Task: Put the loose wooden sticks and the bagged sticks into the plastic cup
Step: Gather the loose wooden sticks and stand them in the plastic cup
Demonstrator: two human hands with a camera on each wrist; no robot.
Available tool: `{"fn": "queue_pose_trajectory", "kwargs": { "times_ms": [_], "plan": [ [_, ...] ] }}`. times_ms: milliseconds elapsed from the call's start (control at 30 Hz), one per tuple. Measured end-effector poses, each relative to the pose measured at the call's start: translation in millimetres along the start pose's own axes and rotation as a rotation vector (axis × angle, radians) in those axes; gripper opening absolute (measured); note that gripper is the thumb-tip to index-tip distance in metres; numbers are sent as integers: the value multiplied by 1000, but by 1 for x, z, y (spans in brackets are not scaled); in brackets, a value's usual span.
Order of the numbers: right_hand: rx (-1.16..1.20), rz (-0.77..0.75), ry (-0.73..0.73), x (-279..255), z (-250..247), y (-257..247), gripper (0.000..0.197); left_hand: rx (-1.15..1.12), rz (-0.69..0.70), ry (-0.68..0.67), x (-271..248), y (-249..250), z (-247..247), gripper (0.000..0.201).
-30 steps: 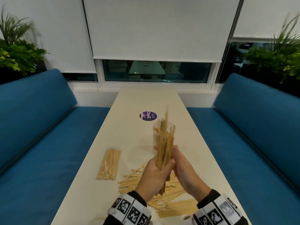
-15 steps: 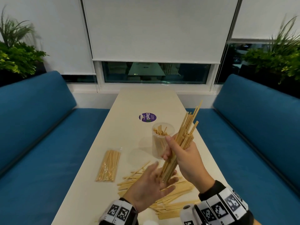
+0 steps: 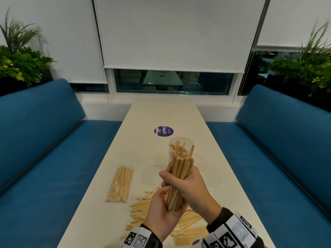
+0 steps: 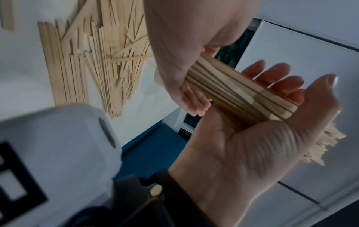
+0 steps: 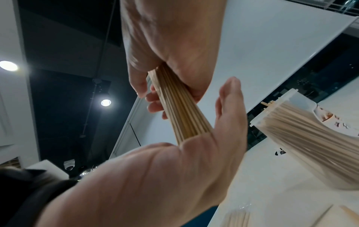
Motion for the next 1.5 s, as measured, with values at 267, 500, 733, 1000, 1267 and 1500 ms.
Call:
{"fn": "queue_pose_trajectory", "kwargs": {
  "times_ms": [267, 500, 733, 1000, 1267, 1500],
  "plan": [
    [-73, 58, 81, -1, -5, 16, 27, 83, 8, -42, 1, -3, 5, 25],
    [-137, 17, 70, -2, -11, 13, 30, 846, 452, 52, -4, 49, 15, 44],
    [-286, 5, 3, -13, -3, 25, 35, 1479, 1621, -210, -124, 84, 116, 39],
    [-445, -84, 89, -14, 3, 10, 35, 1910, 1620, -153, -100, 44, 113, 40],
    [-77, -48, 121, -7, -13, -12, 35, 1135, 737, -136, -52, 78, 41, 49],
    [78, -31, 125, -6, -6, -11, 51, 1432, 375, -317, -38, 23, 30, 28]
  ]
}}
Point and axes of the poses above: each hand's wrist, its own x-axis towards the middle knuckle, its own z-axis out of the palm, y = z × x, the point moved 10 cm from there along x, towards the middle knuckle, and after that the axes turned 6 degrees about y, right-handed, at the moved point
